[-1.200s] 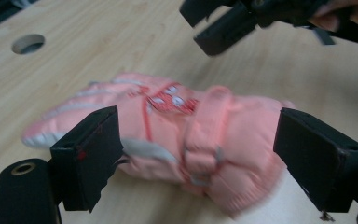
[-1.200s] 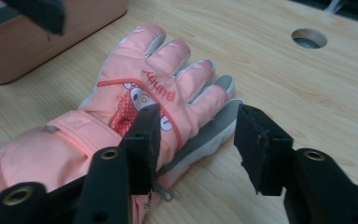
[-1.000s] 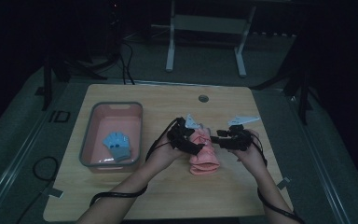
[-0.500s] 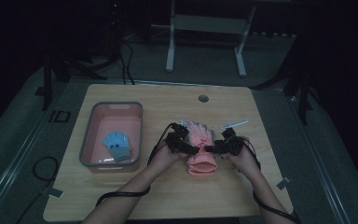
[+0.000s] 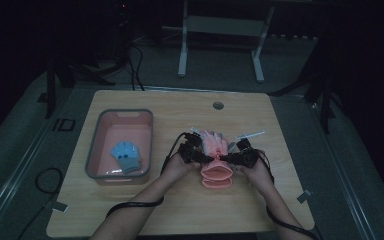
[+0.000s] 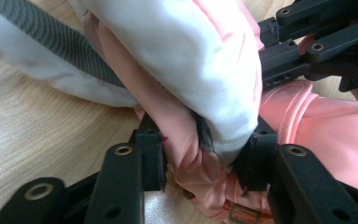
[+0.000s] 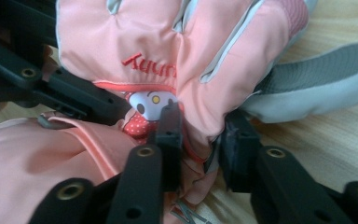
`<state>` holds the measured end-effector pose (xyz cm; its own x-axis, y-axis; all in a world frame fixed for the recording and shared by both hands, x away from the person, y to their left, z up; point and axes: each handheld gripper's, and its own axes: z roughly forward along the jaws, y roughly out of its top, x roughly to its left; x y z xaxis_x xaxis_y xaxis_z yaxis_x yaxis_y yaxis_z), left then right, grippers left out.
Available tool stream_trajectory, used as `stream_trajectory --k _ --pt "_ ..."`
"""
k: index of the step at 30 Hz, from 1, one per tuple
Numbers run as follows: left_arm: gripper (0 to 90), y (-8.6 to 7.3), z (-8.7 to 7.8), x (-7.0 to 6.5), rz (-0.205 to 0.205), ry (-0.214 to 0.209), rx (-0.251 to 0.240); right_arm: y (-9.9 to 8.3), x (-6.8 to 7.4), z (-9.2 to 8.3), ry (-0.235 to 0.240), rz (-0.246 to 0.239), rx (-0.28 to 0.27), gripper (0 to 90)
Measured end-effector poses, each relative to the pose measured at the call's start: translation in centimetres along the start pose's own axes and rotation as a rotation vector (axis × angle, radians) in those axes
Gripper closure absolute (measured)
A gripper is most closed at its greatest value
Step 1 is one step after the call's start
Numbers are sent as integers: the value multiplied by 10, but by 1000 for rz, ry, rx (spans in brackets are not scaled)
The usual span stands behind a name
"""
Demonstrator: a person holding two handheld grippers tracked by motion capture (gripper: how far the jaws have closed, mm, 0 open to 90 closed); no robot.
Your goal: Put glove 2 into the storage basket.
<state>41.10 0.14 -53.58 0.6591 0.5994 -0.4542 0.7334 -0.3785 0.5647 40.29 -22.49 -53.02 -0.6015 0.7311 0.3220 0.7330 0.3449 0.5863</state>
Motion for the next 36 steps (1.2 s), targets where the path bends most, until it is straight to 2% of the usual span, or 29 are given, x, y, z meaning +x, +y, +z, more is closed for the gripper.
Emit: stream_trajectory --k 2,4,8,12,16,25,36 --pt "629 1 -3 1 -12 -15 -3 0 3 -2 -11 -10 -16 746" --pt "635 1 -6 0 -13 -20 -3 1 4 -4 -1 9 -26 749" --pt "639 3 -13 -3 -13 -24 -11 4 9 -9 -5 7 -38 749" --pt "642 6 -25 -10 23 1 -17 10 21 -16 -39 -22 -48 750" --pt "643 9 -43 -16 49 8 -25 17 31 -25 -28 -43 -73 751" --pt "644 17 -85 -27 104 57 -39 38 58 -40 -5 -106 -126 750" --pt "643 16 -135 -19 113 84 -56 70 93 -38 19 -162 -140 751"
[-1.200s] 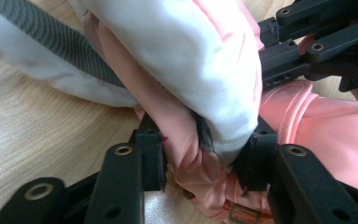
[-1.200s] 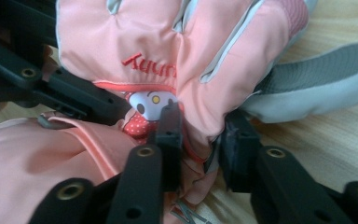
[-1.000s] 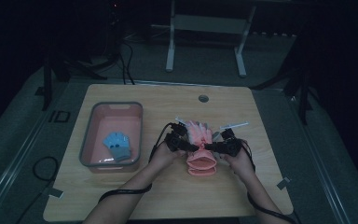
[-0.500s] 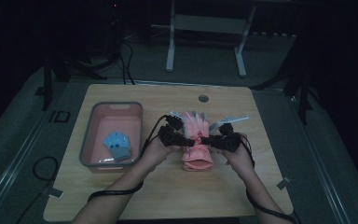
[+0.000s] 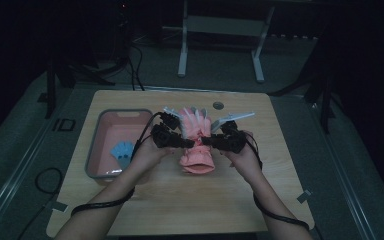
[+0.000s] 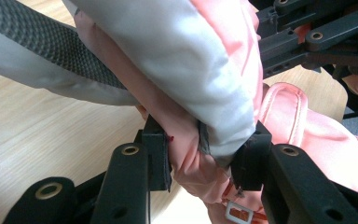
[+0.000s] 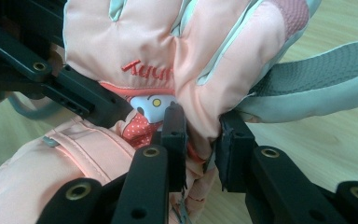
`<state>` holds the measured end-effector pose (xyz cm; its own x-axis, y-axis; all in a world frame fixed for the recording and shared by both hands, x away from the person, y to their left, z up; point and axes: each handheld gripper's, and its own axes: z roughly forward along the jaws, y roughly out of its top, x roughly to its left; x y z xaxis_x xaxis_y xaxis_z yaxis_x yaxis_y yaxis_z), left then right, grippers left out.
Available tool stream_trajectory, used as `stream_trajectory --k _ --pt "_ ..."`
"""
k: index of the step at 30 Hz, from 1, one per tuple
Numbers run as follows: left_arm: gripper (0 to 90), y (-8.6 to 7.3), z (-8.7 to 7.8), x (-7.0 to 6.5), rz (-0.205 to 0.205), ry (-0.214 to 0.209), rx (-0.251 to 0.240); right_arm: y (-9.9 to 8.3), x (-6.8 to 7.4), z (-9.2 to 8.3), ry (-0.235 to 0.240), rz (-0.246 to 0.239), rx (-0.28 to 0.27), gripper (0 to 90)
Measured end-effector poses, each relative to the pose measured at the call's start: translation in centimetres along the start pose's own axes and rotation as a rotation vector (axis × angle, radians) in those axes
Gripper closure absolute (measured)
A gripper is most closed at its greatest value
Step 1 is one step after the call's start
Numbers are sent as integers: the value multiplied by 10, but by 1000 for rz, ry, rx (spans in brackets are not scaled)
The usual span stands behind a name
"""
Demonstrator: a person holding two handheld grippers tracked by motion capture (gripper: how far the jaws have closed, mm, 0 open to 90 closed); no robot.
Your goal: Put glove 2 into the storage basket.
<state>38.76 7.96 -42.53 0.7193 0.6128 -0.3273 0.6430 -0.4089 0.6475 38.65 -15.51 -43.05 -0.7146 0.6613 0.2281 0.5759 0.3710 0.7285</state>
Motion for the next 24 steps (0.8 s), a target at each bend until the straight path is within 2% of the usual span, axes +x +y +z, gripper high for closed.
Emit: stream_trajectory --k 11,18,24 --pt "644 -5 -50 17 0 47 -22 38 30 17 39 -53 -16 750" --pt "643 -13 -83 33 -4 80 -26 61 52 36 56 -88 -24 751" --pt "643 -27 -115 49 -14 112 -35 80 76 56 88 -117 -31 751"
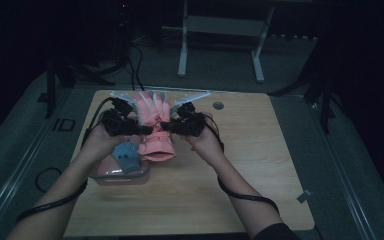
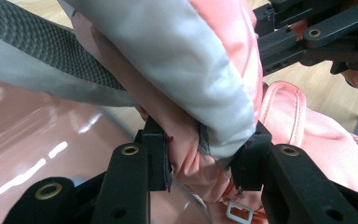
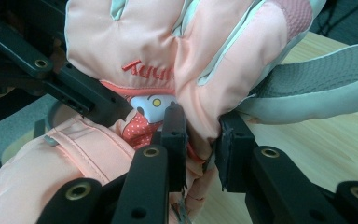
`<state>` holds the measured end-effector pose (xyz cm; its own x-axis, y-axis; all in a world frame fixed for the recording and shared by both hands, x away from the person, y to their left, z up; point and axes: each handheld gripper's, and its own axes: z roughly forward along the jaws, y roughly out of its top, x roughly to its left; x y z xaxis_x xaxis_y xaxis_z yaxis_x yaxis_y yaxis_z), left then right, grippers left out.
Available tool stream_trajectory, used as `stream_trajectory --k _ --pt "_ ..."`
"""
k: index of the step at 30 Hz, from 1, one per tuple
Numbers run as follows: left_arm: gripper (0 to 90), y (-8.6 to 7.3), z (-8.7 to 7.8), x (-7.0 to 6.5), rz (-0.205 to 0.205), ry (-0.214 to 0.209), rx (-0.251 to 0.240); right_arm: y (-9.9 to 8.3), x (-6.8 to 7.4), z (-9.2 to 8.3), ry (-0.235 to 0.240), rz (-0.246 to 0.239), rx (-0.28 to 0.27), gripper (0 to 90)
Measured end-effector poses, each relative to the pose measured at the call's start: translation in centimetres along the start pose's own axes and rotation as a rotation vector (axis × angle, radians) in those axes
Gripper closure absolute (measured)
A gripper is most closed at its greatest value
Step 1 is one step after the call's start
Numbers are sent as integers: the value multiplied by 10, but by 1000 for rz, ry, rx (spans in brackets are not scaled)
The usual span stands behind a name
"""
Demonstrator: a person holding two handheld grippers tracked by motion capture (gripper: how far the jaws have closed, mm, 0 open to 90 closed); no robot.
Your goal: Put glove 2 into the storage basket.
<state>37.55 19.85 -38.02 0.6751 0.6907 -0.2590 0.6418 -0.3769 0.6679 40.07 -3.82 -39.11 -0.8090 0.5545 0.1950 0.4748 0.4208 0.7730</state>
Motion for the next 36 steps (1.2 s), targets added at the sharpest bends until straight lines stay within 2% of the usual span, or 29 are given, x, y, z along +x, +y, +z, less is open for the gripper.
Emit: stream_trajectory --k 3,7,9,11,12,14,18,24,29,30,36 --pt "643 -8 -14 13 -15 23 0 10 10 17 12 -9 -1 752" --pt "641 -20 -29 29 -6 60 22 20 24 41 34 -12 -3 752" --pt "641 -27 -33 37 -5 75 35 21 29 54 45 -2 0 753" --pt "641 -27 -33 37 -5 75 35 21 30 61 52 5 1 753" --pt "641 -34 -34 46 -11 76 43 19 34 73 54 16 -3 753" --pt "640 -45 -28 59 -20 60 58 15 36 84 51 30 2 753" --pt "640 -60 -12 71 -40 37 81 1 35 103 39 48 35 753" --pt "638 -78 9 82 -77 6 119 -18 34 123 21 60 102 753" --pt "636 -83 15 84 -90 -4 128 -27 33 127 20 66 126 752" --pt "634 -85 23 85 -91 1 153 -31 31 130 19 70 141 749" --pt "629 -84 29 90 -104 9 183 -32 32 137 -11 56 169 744"
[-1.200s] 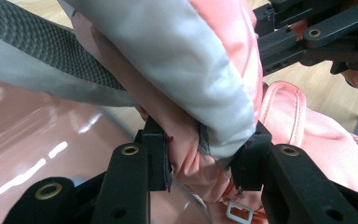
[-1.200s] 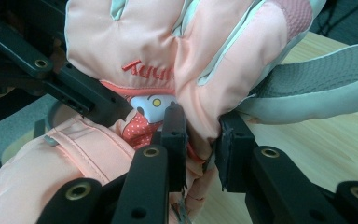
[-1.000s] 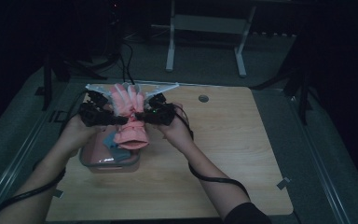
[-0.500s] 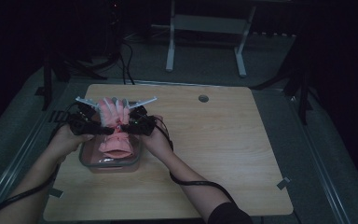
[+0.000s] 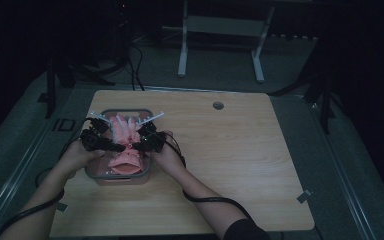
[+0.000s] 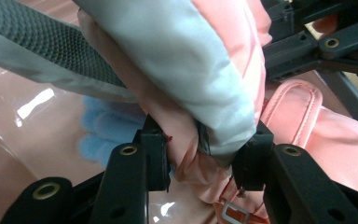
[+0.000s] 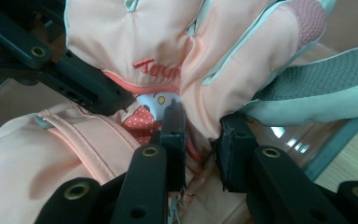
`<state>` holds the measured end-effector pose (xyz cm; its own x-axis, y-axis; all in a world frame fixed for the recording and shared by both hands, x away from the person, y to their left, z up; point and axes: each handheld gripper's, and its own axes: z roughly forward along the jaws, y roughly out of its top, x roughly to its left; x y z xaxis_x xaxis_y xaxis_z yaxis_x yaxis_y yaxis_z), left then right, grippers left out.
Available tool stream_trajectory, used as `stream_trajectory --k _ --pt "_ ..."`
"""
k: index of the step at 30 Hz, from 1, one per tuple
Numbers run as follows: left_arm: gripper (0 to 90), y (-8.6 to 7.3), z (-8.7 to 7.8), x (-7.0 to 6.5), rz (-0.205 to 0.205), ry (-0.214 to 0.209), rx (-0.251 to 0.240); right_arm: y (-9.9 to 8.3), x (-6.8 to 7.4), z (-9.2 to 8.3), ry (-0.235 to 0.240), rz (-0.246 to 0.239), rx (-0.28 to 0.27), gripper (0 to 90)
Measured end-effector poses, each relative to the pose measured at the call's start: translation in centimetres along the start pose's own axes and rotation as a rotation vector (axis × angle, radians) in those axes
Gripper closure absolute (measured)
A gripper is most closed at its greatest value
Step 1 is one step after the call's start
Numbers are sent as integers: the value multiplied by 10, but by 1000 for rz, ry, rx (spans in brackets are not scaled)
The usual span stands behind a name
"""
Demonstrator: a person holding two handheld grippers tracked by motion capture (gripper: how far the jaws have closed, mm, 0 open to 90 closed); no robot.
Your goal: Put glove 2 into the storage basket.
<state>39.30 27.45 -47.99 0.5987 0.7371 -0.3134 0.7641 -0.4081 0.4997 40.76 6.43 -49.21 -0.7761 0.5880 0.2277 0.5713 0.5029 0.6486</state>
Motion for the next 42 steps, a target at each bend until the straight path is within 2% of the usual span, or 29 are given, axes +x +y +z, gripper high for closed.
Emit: stream_trajectory --k 3,8,10,13,15,17,19,21,22,23,24,25,27,28,29,30,34,36,38,42 --pt "612 1 3 1 -5 21 24 1 1 4 -15 1 12 740" --pt "584 1 3 2 -16 43 9 4 -2 8 -26 29 19 669" --pt "567 0 2 4 -23 41 -3 6 -2 6 -38 17 8 609" --pt "534 0 3 5 -34 59 -10 7 -4 3 -57 -5 -24 464" --pt "497 1 4 4 -34 85 -30 9 -6 -2 -42 -3 -51 378" --pt "445 3 5 3 -32 127 -46 10 -8 -7 -7 -15 -75 305" --pt "368 4 6 1 -39 159 -71 10 -11 -12 35 -10 -84 268" --pt "317 2 3 -1 -22 185 -121 9 -14 -18 70 -7 -92 250" --pt "287 2 2 -2 -20 201 -144 9 -16 -21 83 -3 -98 235" --pt "250 2 2 -2 -20 201 -144 9 -16 -21 83 -3 -98 235" --pt "250 1 -1 -3 -28 221 -173 8 -18 -23 95 -5 -100 217" --pt "210 1 -3 -3 -44 225 -194 7 -20 -26 102 -17 -97 205" --pt "127 -1 -7 -3 -50 203 -230 6 -22 -29 108 -16 -103 204" --pt "91 -1 -7 -3 -50 203 -230 6 -22 -29 108 -16 -103 204" --pt "91 -2 -12 -6 -37 198 -258 6 -23 -31 118 -18 -103 200" --pt "13 -2 -15 -8 -30 199 -269 4 -24 -36 120 -23 -112 199" --pt "13 -4 -24 -22 1 174 -308 1 -27 -44 130 -34 -121 194" --pt "13 -4 -26 -32 22 154 -315 -1 -29 -48 135 -32 -125 194" --pt "13 -3 -25 -43 51 158 -307 -4 -29 -52 137 -37 -130 191" --pt "13 0 -24 -63 85 143 -326 -9 -31 -59 135 -54 -135 188"
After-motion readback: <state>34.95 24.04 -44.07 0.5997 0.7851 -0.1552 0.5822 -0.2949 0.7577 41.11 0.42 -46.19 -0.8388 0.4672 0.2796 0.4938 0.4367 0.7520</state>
